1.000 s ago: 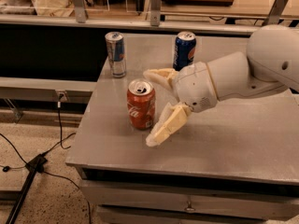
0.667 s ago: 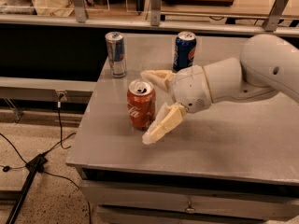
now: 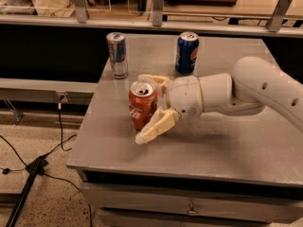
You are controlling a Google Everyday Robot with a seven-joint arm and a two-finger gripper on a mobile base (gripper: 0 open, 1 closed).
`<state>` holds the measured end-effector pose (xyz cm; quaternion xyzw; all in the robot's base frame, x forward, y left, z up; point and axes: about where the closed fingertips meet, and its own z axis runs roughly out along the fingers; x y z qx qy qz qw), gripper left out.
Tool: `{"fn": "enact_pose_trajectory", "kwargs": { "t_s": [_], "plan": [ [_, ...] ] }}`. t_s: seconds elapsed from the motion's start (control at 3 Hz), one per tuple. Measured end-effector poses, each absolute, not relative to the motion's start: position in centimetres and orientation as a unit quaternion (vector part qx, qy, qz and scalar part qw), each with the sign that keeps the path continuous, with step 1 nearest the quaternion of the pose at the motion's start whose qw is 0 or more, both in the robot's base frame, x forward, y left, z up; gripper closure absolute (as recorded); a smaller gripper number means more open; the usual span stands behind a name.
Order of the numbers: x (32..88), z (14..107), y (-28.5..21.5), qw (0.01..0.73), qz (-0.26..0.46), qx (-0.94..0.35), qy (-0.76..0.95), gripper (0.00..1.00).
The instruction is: Knock coke can over
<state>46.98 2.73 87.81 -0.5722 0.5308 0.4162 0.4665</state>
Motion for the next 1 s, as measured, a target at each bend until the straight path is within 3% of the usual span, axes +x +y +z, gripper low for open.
{"fn": "enact_pose_trajectory", "kwargs": {
  "t_s": [0.33,0.67,1.0],
  "plan": [
    [46.94,87.81,2.93,0.467,0.417,-0.573,0.529,0.16],
    [46.79,87.89,3.24,0.464,0.417,-0.575,0.529,0.47],
    [46.67,87.99,3.43,0.461,0.415,-0.578,0.531,0.7]
  ]
}}
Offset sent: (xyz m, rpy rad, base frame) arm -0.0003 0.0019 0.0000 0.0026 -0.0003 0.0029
